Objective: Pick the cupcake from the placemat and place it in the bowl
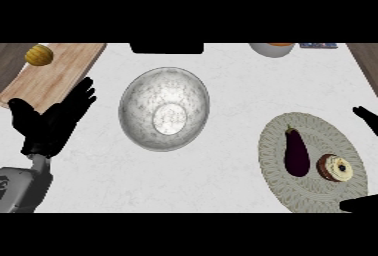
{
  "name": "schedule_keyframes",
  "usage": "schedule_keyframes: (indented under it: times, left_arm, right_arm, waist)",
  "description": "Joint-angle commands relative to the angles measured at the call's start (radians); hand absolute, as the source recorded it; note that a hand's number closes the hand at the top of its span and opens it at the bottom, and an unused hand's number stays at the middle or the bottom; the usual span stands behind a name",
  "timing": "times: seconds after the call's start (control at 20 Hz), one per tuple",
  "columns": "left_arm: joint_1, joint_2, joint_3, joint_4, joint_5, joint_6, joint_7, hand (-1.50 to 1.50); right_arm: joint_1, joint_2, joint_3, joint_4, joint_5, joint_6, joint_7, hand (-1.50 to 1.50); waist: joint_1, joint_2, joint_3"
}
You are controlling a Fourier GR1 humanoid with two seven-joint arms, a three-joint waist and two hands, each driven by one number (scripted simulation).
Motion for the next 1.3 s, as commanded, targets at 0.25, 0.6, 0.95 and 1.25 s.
schedule_keyframes:
  times: [0.25, 0.6, 0.95, 1.25]
  left_arm:
    - [0.03, -0.043, 0.013, -0.013, -0.04, -0.007, -0.01, 0.0]
    - [0.013, -0.037, 0.088, -0.018, -0.052, -0.056, 0.046, 0.0]
    - [0.05, -0.068, 0.098, 0.041, -0.09, -0.103, -0.061, 0.0]
    - [0.081, -0.082, 0.14, -0.025, -0.104, -0.115, -0.01, 0.0]
  right_arm:
    - [-0.235, 0.032, 0.096, 0.093, -0.016, 0.243, 0.288, -1.5]
    - [-0.217, 0.12, 0.075, 0.026, 0.009, 0.348, 0.374, -1.5]
    - [-0.26, 0.123, 0.053, 0.138, 0.041, 0.406, 0.374, -1.5]
    - [-0.189, 0.187, 0.038, 0.193, 0.16, 0.399, 0.245, -1.5]
  waist:
    - [0.002, -0.001, 0.002]
    - [-0.01, -0.003, 0.002]
    - [-0.009, -0.001, 0.002]
    - [-0.009, -0.002, 0.002]
